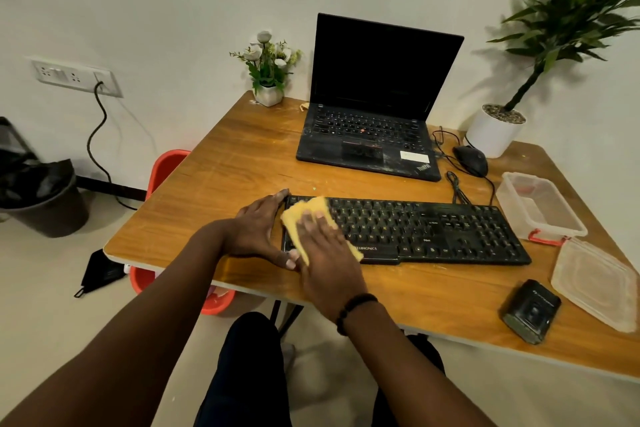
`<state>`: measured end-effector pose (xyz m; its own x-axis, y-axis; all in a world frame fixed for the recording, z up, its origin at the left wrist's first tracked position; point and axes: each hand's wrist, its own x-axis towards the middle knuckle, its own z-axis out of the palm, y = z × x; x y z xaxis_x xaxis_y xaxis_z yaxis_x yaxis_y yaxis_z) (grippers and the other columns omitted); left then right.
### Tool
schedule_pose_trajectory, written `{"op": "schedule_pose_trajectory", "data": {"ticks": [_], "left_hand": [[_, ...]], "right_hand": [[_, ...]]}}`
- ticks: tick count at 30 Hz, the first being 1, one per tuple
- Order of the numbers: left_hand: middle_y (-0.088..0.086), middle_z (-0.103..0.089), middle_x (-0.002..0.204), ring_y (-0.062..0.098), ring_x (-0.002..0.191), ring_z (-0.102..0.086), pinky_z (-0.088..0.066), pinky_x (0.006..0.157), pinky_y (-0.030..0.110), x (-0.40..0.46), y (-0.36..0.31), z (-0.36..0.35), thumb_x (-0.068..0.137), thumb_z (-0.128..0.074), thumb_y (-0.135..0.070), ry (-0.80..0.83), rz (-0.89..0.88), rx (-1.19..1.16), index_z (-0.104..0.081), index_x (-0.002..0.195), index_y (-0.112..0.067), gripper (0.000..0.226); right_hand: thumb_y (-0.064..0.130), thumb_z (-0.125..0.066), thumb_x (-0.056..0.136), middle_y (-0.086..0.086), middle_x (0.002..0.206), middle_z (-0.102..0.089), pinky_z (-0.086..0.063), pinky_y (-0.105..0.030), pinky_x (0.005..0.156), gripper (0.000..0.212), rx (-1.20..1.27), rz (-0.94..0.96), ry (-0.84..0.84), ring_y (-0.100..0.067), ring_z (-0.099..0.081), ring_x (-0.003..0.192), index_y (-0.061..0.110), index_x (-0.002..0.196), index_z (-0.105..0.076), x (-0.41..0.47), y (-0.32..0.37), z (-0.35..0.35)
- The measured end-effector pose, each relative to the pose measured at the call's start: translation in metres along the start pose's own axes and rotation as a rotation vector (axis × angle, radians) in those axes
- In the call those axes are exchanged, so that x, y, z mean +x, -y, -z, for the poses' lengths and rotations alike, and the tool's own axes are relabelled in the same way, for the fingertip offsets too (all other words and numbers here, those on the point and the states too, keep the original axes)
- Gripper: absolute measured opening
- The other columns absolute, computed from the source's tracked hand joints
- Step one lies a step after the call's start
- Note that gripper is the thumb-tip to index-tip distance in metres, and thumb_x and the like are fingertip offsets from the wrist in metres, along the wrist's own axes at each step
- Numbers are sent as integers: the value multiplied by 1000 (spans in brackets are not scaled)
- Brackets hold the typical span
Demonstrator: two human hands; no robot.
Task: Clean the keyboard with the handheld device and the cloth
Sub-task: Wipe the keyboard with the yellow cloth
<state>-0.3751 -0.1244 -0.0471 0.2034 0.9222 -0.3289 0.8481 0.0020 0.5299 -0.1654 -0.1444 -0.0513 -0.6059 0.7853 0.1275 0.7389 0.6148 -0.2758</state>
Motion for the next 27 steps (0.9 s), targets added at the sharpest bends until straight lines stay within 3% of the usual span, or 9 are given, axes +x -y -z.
{"op": "schedule_pose_trajectory", "data": {"ticks": [3,5,7,9,11,13,16,23,27], "left_hand": [[-5,18,167,20,152,18,2,121,50,0,0,1,36,-65,-96,35,-16,14,30,151,-37,160],[-4,19,166,24,152,18,2,120,52,0,0,1,41,-70,-90,38,10,-24,29,151,-41,156],[-3,14,167,29,153,12,0,120,55,0,2,1,44,-72,-88,11,18,-69,25,152,-44,152],[-3,10,168,31,153,7,-3,122,57,1,5,-1,43,-72,-89,-17,7,-88,22,153,-45,151],[-4,6,168,32,153,5,-4,121,60,4,6,-3,44,-73,-88,-46,4,-93,20,153,-45,150],[-3,3,168,33,153,2,-7,121,61,4,5,-6,44,-74,-87,-75,14,-84,20,153,-46,150],[-2,2,168,31,153,1,-7,122,57,2,2,-9,42,-74,-86,-104,36,-78,22,153,-43,153],[-2,4,168,26,154,1,-6,124,51,5,6,-11,48,-79,-82,-145,6,-81,30,151,-38,156],[3,-5,168,20,154,-6,-5,121,41,2,5,-10,51,-74,-72,-190,-67,-91,25,155,-28,150]], "right_hand": [[36,-28,103,-1,160,-14,-4,-37,121,52,-16,77,20,-16,-4,148,15,151,-23,5,-2,7],[34,-34,103,-2,150,-37,-34,-32,108,45,256,-212,-70,-19,-37,134,19,145,-37,20,-12,25],[34,-34,102,-3,121,-58,-47,-24,72,40,560,-501,-205,-14,-58,96,17,136,-48,37,-25,38],[38,-34,101,-3,118,-60,-51,-33,78,41,491,-596,-426,-21,-60,102,15,128,-53,49,-34,41],[39,-34,100,-5,141,-49,-45,-46,100,46,323,-538,-437,-26,-47,128,14,137,-45,58,-39,34],[43,-29,101,-4,157,-25,-25,-44,117,55,219,-423,-172,-23,-22,145,15,149,-29,62,-35,19],[44,-22,103,-1,162,-6,-1,-34,119,58,39,-212,86,-16,1,148,16,153,-15,69,-25,6],[41,-25,103,8,161,-9,-1,-33,118,53,43,-3,208,-11,1,148,24,153,-17,76,-5,8],[33,-34,103,5,155,-30,-4,-34,119,40,92,172,172,-11,-7,148,20,138,-47,50,10,1]]}}
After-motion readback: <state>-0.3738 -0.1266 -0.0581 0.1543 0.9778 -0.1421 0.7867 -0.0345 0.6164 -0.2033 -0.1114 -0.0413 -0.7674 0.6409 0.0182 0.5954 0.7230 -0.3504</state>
